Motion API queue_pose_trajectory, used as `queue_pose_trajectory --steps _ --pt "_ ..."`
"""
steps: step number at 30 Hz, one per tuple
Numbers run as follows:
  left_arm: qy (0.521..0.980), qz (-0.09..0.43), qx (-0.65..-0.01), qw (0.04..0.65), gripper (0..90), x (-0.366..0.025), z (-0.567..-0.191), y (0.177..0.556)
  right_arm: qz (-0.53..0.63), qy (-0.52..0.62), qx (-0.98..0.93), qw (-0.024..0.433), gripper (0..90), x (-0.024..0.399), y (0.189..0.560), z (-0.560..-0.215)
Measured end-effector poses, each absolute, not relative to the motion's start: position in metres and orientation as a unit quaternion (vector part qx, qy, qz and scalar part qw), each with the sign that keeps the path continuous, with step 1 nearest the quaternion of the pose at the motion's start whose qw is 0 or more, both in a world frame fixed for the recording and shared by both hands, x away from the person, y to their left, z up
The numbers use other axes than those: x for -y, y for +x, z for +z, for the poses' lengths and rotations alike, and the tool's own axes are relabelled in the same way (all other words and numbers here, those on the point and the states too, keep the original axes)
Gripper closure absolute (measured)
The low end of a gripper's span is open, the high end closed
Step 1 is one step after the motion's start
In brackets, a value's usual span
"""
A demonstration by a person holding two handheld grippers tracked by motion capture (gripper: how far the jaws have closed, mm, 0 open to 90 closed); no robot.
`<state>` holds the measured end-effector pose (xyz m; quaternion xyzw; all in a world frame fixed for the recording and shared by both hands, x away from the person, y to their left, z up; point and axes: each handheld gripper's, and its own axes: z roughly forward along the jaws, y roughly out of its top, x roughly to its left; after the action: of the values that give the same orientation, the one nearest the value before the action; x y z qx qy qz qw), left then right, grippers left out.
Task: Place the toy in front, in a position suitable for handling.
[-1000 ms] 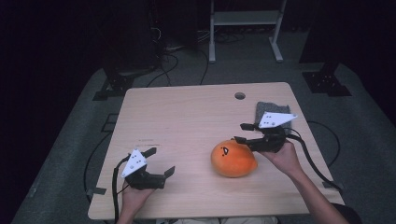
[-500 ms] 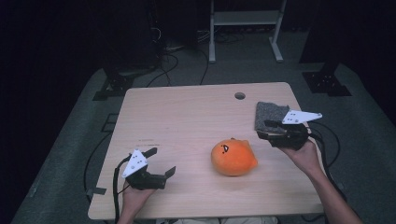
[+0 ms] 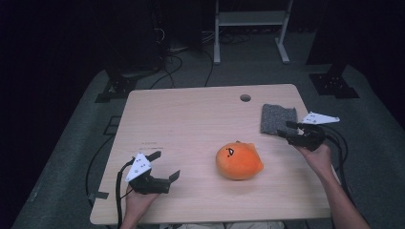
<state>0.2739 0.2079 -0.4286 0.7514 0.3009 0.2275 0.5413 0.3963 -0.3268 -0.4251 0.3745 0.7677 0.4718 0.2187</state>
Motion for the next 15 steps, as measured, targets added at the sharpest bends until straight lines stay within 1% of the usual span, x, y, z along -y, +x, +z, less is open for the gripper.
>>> queue_pose_trajectory --steps 1,4,8,11,14,15 --pt "0.752 0.227 -0.301 0.541 2.7 -0.208 -0.428 0.274 0.476 0.381 -0.761 0.222 41.7 0.329 0.398 -0.429" --pt "0.751 0.229 -0.302 0.541 2.7 -0.210 -0.428 0.273 0.456 0.404 -0.761 0.223 41.8 0.333 0.409 -0.445" --pt "0.750 0.230 -0.303 0.542 2.7 -0.211 -0.428 0.272 0.449 0.419 -0.758 0.218 41.8 0.337 0.415 -0.453" --pt "0.750 0.230 -0.303 0.541 2.7 -0.211 -0.428 0.272 0.430 0.434 -0.761 0.216 43.7 0.338 0.422 -0.459" --pt "0.751 0.231 -0.302 0.540 2.7 -0.210 -0.428 0.272 0.418 0.448 -0.762 0.210 49.7 0.339 0.428 -0.464" --pt "0.752 0.230 -0.302 0.539 2.7 -0.210 -0.428 0.272 0.418 0.448 -0.762 0.210 49.7 0.339 0.428 -0.464"
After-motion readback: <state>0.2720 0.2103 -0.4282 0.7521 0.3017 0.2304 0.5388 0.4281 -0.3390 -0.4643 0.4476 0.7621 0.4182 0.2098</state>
